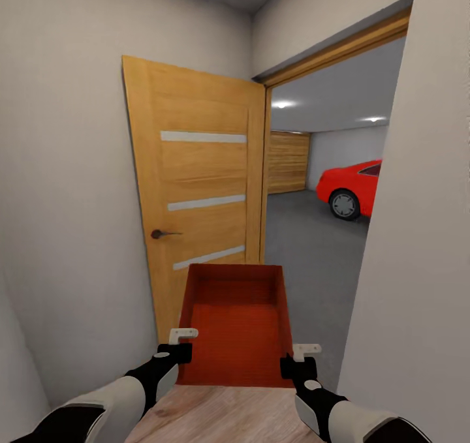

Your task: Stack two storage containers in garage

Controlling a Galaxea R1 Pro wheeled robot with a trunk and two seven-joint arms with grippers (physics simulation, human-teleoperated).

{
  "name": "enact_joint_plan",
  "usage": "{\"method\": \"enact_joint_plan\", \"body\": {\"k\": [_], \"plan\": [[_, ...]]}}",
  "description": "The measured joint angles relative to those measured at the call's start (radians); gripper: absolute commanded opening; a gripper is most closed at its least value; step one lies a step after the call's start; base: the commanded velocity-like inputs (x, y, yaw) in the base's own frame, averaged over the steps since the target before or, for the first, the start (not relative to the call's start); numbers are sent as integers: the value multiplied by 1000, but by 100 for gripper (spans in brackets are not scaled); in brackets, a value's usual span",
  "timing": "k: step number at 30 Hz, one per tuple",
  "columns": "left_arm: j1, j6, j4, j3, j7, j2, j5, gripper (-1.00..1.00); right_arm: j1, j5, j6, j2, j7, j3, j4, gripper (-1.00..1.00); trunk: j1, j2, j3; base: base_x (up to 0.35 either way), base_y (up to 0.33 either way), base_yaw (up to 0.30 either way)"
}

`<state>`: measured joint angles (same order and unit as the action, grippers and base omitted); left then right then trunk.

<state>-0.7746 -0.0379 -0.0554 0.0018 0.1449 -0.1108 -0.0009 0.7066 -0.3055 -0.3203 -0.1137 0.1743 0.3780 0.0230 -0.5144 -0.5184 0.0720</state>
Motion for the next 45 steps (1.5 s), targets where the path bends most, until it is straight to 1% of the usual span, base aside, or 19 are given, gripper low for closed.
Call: {"method": "enact_joint_plan", "body": {"k": [33,37,45], "plan": [[0,0,0,0,1,-1,0,-100,0,0,0,1,-2,0,0,-100,0,0,0,260,193,-284],[0,0,0,0,2,-2,0,-100,0,2,0,2,-2,-3,0,-100,0,0,0,227,169,-121],[0,-1,-1,1,2,-2,-1,-100,0,7,-1,2,-1,-6,-1,-100,0,0,0,37,27,-13]]}}
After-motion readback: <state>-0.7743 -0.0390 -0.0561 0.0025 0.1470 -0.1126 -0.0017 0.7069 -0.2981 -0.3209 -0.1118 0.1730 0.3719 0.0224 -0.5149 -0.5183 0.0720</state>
